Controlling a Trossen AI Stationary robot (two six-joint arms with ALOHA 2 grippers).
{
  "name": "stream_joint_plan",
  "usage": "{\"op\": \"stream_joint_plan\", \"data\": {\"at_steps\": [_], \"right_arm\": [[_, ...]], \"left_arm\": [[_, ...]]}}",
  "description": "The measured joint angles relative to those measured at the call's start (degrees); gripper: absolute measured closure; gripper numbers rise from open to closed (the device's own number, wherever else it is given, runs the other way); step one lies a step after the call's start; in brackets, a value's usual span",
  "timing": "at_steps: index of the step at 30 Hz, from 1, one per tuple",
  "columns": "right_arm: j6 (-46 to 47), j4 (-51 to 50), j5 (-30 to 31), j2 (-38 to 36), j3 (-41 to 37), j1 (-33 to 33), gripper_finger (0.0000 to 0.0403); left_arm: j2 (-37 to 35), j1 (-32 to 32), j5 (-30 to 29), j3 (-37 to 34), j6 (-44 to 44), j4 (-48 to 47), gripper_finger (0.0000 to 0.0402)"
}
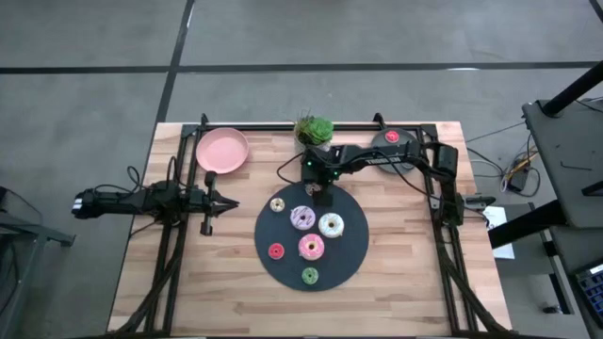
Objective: Pick & Place donuts
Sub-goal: Put the small brown donut on the gray plate
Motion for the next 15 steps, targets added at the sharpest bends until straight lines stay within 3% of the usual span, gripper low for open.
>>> {"op": "stream_joint_plan", "data": {"at_steps": [15], "right_arm": [[-0.03,2.53,-0.36,0.26,-1.17,-0.31,0.0076]], "left_arm": [[0.0,-0.02,0.0,0.0,0.02,0.0,0.0402]]}}
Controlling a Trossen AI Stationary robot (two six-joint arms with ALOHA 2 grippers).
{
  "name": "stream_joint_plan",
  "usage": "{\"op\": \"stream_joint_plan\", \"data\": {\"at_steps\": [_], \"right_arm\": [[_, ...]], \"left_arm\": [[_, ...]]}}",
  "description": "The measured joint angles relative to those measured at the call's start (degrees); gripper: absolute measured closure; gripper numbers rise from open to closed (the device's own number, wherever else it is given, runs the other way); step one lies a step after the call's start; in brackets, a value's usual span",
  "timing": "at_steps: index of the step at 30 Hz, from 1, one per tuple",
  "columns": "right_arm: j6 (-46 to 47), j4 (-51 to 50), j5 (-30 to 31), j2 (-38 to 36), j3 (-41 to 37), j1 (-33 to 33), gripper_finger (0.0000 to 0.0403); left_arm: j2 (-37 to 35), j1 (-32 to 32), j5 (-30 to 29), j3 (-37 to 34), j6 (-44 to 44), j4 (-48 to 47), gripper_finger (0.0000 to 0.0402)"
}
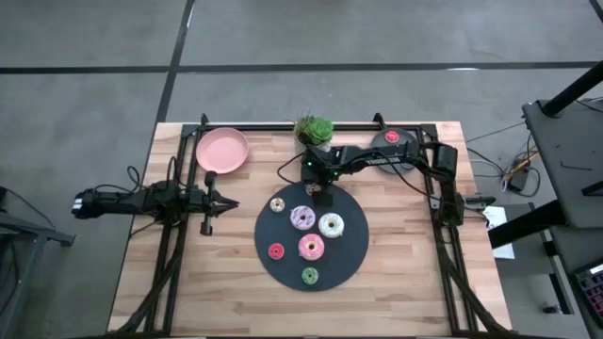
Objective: Pick & Place donuts
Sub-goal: Put the small brown donut on the gray plate
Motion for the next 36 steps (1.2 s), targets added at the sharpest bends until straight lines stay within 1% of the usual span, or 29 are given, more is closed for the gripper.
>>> {"op": "stream_joint_plan", "data": {"at_steps": [13,19,23,36], "right_arm": [[0.03,3.0,-0.23,0.0,-2.66,-0.54,0.0076],[0.03,3.27,-0.83,0.0,-3.03,-0.54,0.0076],[0.31,3.44,-2.97,0.0,-3.05,-0.54,0.0076],[0.94,3.45,-3.11,0.0,-3.48,-0.54,0.0076]], "left_arm": [[0.0,0.0,0.0,0.0,-0.02,0.0,0.0402],[0.0,0.02,0.0,0.0,-0.01,0.0,0.0402],[0.0,0.04,0.01,0.0,-0.01,0.0,0.0402],[0.0,0.02,0.0,0.0,0.01,0.0,0.0402]]}}
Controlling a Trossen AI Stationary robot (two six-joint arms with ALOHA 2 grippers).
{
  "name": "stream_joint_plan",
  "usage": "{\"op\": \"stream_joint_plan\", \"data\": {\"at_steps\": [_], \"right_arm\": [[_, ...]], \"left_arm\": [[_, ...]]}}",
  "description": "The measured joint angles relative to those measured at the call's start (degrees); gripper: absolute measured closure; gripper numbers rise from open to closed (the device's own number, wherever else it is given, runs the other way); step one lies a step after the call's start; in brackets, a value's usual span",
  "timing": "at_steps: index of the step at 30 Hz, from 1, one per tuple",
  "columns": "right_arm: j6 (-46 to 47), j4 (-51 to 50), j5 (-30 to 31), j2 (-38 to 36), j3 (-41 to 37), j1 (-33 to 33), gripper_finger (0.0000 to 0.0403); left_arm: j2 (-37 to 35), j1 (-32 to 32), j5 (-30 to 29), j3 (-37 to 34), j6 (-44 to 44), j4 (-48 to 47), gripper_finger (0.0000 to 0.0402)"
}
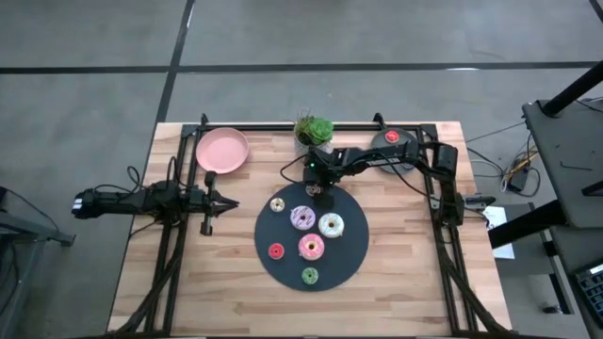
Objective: Pick & Place donuts
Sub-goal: Put the small brown donut on the gray plate
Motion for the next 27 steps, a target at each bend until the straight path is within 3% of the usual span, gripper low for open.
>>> {"op": "stream_joint_plan", "data": {"at_steps": [27], "right_arm": [[0.01,0.65,0.46,0.0,-0.34,0.0,0.0077]], "left_arm": [[0.0,-0.02,0.0,0.0,0.0,0.0,0.0402]]}}
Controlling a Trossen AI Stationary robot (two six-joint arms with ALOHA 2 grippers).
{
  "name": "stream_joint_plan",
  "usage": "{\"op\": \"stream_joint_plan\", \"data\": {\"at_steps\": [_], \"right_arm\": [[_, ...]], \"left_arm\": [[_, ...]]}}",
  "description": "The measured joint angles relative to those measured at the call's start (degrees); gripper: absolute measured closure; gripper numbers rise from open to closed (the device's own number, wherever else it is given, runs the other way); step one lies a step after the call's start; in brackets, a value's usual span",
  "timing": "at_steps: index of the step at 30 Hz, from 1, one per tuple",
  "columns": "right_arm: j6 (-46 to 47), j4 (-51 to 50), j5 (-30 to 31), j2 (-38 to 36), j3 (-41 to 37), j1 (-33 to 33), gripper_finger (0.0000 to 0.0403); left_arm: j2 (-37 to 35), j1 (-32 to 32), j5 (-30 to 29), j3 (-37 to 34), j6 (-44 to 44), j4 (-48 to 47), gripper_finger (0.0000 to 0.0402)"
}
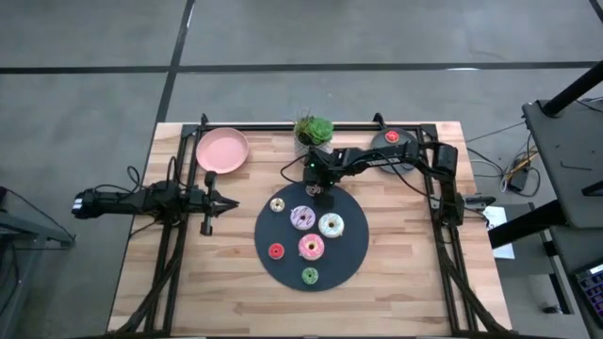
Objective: Pick & Place donuts
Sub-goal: Put the small brown donut on the gray plate
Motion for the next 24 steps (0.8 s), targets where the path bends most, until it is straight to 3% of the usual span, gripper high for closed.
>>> {"op": "stream_joint_plan", "data": {"at_steps": [8,24], "right_arm": [[0.63,0.45,0.15,0.0,-0.36,0.0,0.0081],[0.63,0.84,0.17,0.0,-0.36,0.0,0.0183]], "left_arm": [[0.0,0.0,0.0,0.0,0.0,0.0,0.0402],[0.0,0.02,0.01,0.0,-0.01,0.0,0.0402]]}}
